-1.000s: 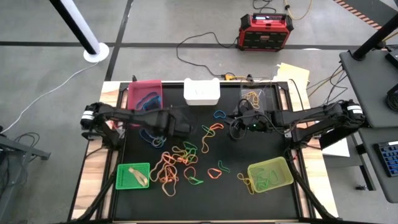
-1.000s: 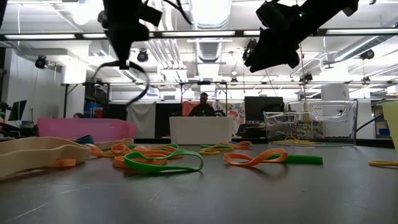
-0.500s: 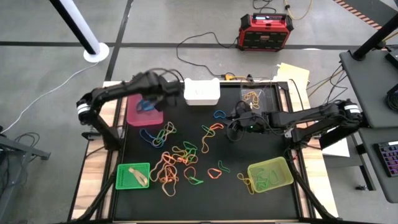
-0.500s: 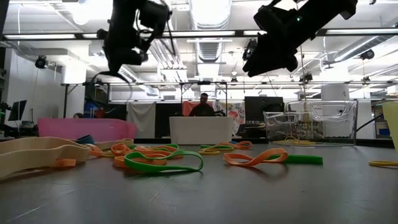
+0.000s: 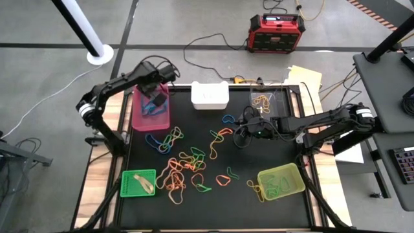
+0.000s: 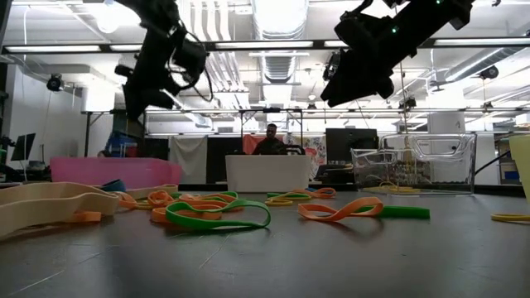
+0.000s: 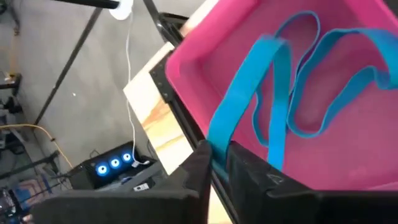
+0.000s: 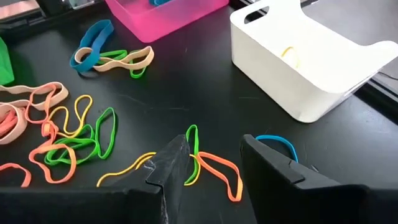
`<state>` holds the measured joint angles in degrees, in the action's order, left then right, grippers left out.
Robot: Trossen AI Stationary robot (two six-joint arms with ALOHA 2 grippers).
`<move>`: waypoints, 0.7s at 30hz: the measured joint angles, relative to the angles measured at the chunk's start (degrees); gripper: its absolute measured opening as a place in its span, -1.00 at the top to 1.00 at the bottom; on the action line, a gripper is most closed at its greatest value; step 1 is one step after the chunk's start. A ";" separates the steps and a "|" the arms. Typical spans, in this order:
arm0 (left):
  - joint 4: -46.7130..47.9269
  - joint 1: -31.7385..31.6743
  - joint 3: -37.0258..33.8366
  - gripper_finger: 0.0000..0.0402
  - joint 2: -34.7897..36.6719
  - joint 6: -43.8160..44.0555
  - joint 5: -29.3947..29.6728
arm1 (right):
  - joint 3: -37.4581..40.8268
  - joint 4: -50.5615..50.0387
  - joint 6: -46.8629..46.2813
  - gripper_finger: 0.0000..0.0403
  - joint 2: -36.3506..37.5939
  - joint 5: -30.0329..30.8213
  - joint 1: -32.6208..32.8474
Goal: Sort rubber bands into baskets
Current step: Put the blue rubber band into the pink bin, then put the light yellow rubber band into the green bin
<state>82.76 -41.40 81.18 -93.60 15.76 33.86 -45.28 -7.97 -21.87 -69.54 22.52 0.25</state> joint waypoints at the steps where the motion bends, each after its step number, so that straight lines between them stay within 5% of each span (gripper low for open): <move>1: -1.01 -0.26 -0.89 0.74 0.00 -0.85 -0.17 | 0.00 -0.08 0.00 0.29 0.00 -0.01 0.00; 12: -4.16 0.64 -6.12 0.26 2.66 -1.90 -0.42 | 0.00 -0.08 -0.10 0.28 0.00 0.00 0.00; 17: -4.10 6.68 -7.83 0.24 9.19 3.79 -0.98 | 0.00 -0.07 -0.07 0.26 0.00 -0.01 0.00; 21: -4.51 14.91 -9.71 0.26 15.16 7.54 -7.38 | 0.00 -0.04 -0.06 0.28 0.00 0.00 0.00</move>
<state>78.25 -26.48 71.47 -78.45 23.30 26.47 -45.28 -8.01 -21.93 -69.54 22.52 0.25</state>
